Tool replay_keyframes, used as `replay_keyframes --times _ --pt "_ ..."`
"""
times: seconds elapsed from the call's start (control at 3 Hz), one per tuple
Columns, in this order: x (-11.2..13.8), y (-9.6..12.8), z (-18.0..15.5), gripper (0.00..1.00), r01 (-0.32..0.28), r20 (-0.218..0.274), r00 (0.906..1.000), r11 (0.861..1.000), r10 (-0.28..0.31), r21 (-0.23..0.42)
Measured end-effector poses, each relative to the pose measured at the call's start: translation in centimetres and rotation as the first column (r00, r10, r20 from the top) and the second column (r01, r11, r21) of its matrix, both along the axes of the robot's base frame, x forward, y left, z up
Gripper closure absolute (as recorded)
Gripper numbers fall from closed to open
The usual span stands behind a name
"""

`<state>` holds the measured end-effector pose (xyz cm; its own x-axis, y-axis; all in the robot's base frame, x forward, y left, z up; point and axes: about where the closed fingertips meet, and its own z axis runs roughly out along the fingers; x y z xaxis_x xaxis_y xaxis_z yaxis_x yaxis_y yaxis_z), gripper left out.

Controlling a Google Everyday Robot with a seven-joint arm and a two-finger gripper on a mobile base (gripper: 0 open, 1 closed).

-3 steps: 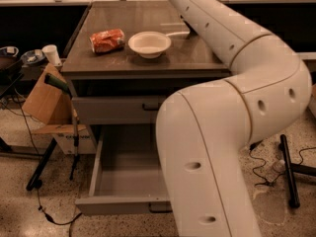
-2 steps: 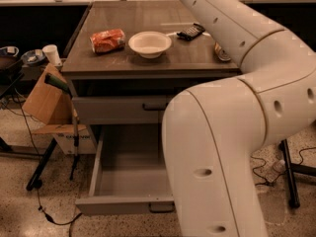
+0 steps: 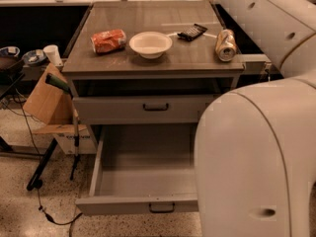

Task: Place rxbar chocolate into middle drawer

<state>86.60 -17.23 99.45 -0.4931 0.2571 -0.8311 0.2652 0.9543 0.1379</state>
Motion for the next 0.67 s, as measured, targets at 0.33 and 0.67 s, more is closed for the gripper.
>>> replay_keyframes --times 0.33,0.67 --pt "-0.6 1.4 0.2 0.84 -0.053 -0.012 0.9985 0.999 0.053 0.009" --pt "0.1 3.4 -1.0 0.65 -0.096 -0.039 0.9946 0.995 0.096 0.014"
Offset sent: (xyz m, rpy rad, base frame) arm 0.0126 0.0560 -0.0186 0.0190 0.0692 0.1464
